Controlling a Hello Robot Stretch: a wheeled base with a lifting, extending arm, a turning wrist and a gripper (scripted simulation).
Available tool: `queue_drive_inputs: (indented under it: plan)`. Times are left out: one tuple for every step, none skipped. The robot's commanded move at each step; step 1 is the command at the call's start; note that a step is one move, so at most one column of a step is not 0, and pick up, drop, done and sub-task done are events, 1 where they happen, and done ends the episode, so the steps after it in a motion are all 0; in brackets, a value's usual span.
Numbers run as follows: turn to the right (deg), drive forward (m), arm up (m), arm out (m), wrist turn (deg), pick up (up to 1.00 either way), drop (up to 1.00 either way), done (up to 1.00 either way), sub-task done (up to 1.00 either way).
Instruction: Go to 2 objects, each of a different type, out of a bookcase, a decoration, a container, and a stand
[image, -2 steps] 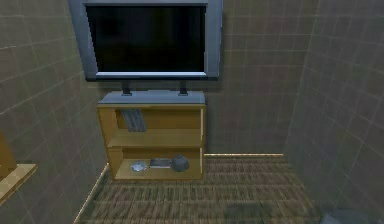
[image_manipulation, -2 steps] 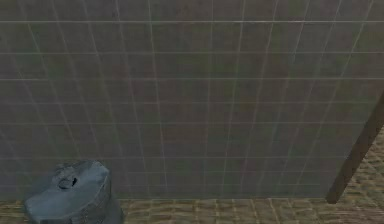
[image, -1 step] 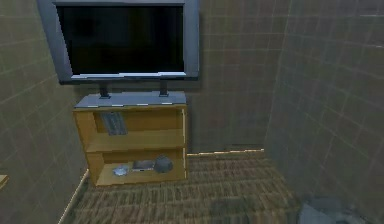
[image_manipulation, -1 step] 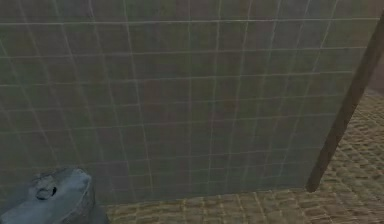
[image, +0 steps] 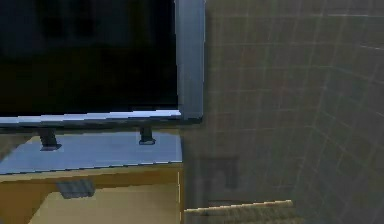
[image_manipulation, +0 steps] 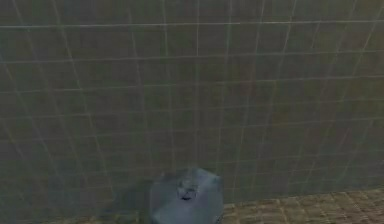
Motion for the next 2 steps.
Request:
queue_drive_inputs:
  plan:
    - [-27.0,0.00,0.00,0.00,0.0,0.00,0.00,0.00,0.00]
    - [0.0,0.00,0.00,0.00,0.0,0.00,0.00,1.00,0.00]
